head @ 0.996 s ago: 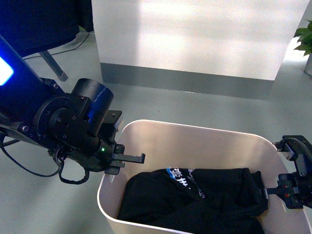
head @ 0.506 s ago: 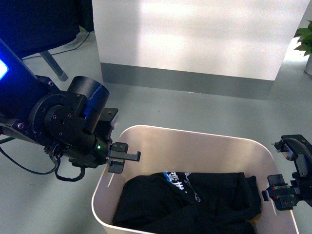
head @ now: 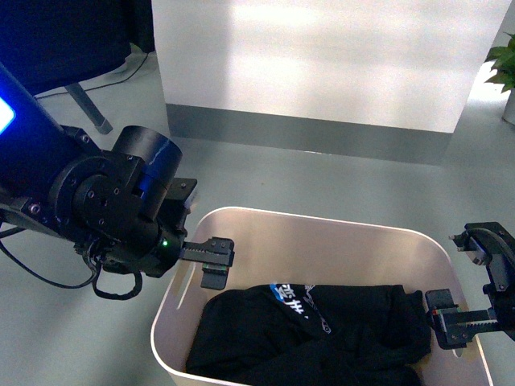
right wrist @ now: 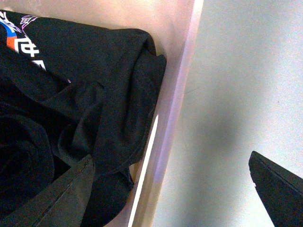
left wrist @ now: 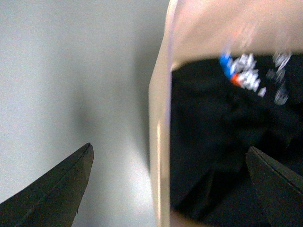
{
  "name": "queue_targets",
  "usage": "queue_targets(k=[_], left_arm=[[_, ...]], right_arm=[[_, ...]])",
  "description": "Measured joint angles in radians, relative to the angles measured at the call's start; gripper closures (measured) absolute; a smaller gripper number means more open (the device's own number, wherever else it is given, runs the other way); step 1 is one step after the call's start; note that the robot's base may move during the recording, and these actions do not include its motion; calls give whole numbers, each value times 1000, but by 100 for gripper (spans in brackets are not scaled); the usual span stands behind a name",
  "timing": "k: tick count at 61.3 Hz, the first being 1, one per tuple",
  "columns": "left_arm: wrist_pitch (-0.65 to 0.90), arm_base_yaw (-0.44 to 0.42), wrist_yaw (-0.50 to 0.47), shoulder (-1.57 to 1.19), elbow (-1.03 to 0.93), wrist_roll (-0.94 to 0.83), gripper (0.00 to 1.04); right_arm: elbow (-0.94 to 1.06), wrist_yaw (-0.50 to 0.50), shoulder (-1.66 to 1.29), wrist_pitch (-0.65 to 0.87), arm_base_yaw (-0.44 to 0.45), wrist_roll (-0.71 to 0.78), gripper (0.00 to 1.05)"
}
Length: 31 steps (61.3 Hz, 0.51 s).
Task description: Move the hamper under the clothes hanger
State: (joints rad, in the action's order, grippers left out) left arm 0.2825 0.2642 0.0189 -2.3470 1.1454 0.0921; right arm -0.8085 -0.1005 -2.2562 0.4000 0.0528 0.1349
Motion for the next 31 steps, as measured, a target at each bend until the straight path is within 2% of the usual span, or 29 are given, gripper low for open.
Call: queue_targets(k=[5,10,16,19,31], left_arm=[[251,0,1,-7,-48,13,7],[419,0,-2,-10,-37,16,7],[425,-3,-9,5,12,16,7],[407,-5,-14,13,44,16,7],[321,-9,-28,70,156,12,7]], right_arm=[[13,10,-7,53,0,-13,7],[77,38,-51,382,0,-103,7],[89,44,-71,603,2,-165,7],[78,47,-55,655,4,-185,7],[43,60,93,599,7,-221,7]])
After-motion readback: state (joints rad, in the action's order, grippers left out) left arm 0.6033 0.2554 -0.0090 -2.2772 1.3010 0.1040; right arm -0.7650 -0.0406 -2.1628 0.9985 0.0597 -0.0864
